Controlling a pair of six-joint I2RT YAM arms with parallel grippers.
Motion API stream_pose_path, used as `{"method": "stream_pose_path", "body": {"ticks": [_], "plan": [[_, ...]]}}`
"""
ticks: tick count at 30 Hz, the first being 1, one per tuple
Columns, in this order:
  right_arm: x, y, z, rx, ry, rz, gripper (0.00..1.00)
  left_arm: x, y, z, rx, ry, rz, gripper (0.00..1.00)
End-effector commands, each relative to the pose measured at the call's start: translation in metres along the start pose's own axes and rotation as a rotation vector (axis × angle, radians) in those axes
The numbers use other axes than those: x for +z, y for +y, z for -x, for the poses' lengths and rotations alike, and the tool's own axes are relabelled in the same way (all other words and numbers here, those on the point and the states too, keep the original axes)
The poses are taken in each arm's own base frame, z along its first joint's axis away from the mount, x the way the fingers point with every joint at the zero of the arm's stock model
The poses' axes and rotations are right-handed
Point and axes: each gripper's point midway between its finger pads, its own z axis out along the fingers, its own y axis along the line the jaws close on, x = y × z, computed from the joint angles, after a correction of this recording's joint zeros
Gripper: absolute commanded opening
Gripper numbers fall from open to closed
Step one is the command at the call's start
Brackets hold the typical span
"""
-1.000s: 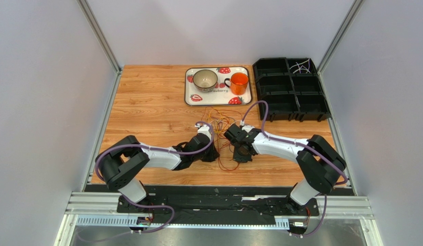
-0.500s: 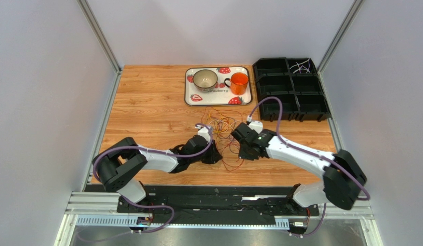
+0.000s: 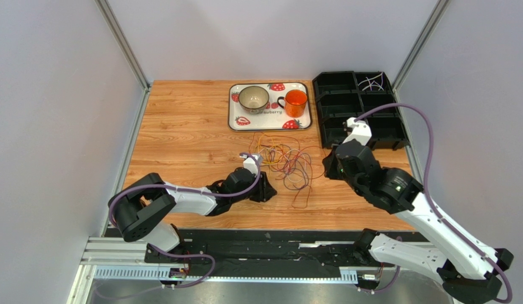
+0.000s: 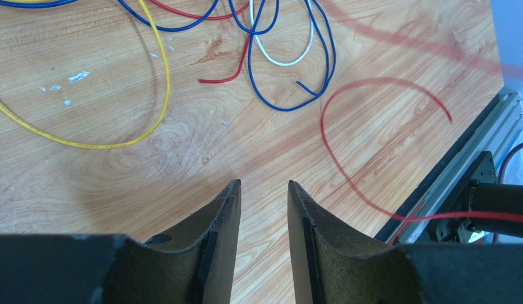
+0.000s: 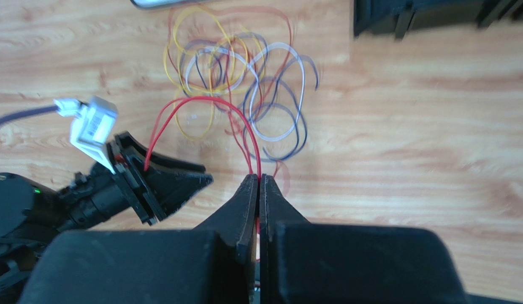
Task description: Untangle the cables
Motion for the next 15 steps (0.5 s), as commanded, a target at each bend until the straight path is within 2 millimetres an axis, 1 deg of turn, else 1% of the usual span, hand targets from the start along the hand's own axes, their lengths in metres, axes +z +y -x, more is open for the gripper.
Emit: {"method": "stream_pose_path", "body": {"ticks": [1,4,5,7,8,11,12,13,14,15], "plan": [[-0.036,-0.007,0.058,-0.049,-0.199,0.007,0.0,-0.001,-0.015,0.014,0.04,-0.056,-0.051,0.42],[-0.057,-0.013,0.09,-0.026,-0.336,0.016,0.0,0.003,-0.014,0.013,0.039,-0.045,-0.045,0.42],[-0.075,-0.012,0.11,-0.023,-0.423,0.055,0.0,0.004,-0.013,0.012,0.039,-0.043,-0.04,0.42],[-0.095,-0.015,0.133,-0.01,-0.517,0.067,0.0,0.006,-0.012,0.011,0.036,-0.038,-0.037,0.42],[-0.117,-0.015,0.155,0.001,-0.598,0.095,0.0,0.007,-0.011,0.01,0.036,-0.034,-0.033,0.42],[-0.15,-0.017,0.188,0.025,-0.713,0.121,0.0,0.009,-0.011,0.01,0.037,-0.028,-0.028,0.42],[-0.168,-0.021,0.2,0.007,-0.761,0.129,0.0,0.009,-0.011,0.009,0.036,-0.025,-0.026,0.42],[-0.183,-0.022,0.212,0.041,-0.821,0.145,0.0,0.01,-0.01,0.009,0.036,-0.023,-0.024,0.42],[-0.192,-0.026,0.219,0.053,-0.859,0.145,0.0,0.01,-0.01,0.009,0.037,-0.022,-0.023,0.41],[-0.206,-0.032,0.226,0.047,-0.908,0.15,0.0,0.011,-0.01,0.009,0.036,-0.022,-0.023,0.41]]}}
